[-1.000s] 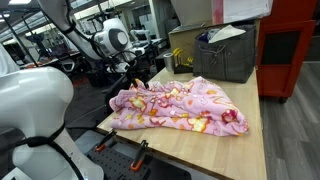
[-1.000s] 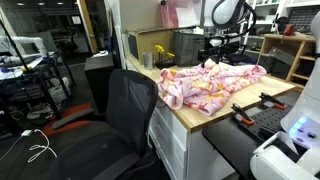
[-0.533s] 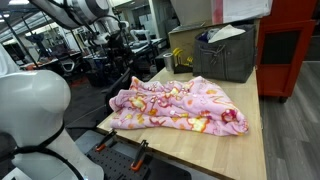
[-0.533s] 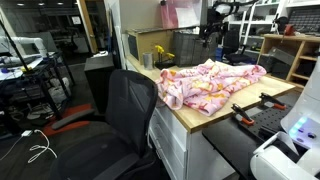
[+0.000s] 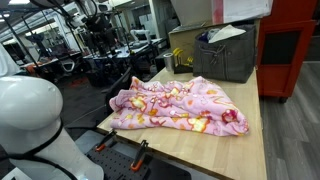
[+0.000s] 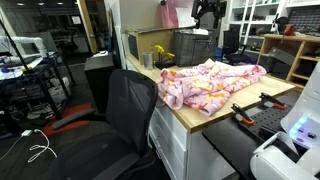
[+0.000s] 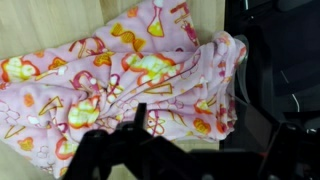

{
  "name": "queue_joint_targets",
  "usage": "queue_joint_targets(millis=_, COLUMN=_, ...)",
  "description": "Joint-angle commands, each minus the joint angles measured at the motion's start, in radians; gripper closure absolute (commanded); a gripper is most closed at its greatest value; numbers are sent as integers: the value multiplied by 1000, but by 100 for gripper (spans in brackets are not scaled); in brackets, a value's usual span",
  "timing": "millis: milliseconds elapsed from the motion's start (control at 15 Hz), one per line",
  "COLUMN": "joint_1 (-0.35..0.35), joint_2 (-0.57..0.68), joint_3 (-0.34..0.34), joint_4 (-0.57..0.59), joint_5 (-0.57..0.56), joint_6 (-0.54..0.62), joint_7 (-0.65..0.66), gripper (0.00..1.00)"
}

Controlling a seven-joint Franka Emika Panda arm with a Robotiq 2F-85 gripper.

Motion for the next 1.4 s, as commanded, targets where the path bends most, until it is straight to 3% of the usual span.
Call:
queue_joint_targets(millis=0, joint_1=-69, joint_2=3, joint_3=59, joint_4=54, joint_5=65, joint_6=-58, joint_7=-11, gripper=0)
queue_joint_targets(millis=400, joint_1=-107, joint_2=0, joint_3=104, joint_4=36, joint_5=75, joint_6=-21, joint_7=-12, gripper=0)
queue_joint_targets(millis=1333, joint_1=-109, joint_2=1, joint_3=107, joint_4=36, joint_5=74, joint_6=-21, joint_7=-11, gripper=0)
